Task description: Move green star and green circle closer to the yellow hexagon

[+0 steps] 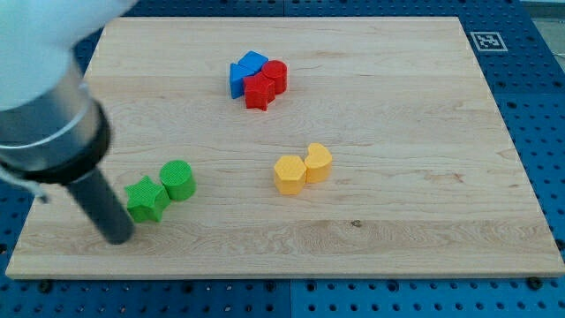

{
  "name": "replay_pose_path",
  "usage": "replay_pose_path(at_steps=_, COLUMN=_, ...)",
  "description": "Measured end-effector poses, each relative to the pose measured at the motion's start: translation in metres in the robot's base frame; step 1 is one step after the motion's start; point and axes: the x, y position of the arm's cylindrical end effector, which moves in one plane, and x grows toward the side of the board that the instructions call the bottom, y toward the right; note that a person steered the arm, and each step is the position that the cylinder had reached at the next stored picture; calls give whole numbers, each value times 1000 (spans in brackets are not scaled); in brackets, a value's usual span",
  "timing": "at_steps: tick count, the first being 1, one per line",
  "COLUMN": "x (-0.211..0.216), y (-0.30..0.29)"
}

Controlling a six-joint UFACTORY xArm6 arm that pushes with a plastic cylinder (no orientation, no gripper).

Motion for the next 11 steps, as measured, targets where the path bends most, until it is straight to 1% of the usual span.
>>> replay_pose_path(at_steps=1, x=-3, y=-35)
replay_pose_path(at_steps=2, x=-24, y=-35)
replay_pose_path(at_steps=5, x=-34, y=35)
replay_pose_path(at_steps=7, x=-55, y=45)
replay_pose_path(at_steps=9, x=-56, y=83)
replay_pose_path(at_steps=11, x=-71, y=115)
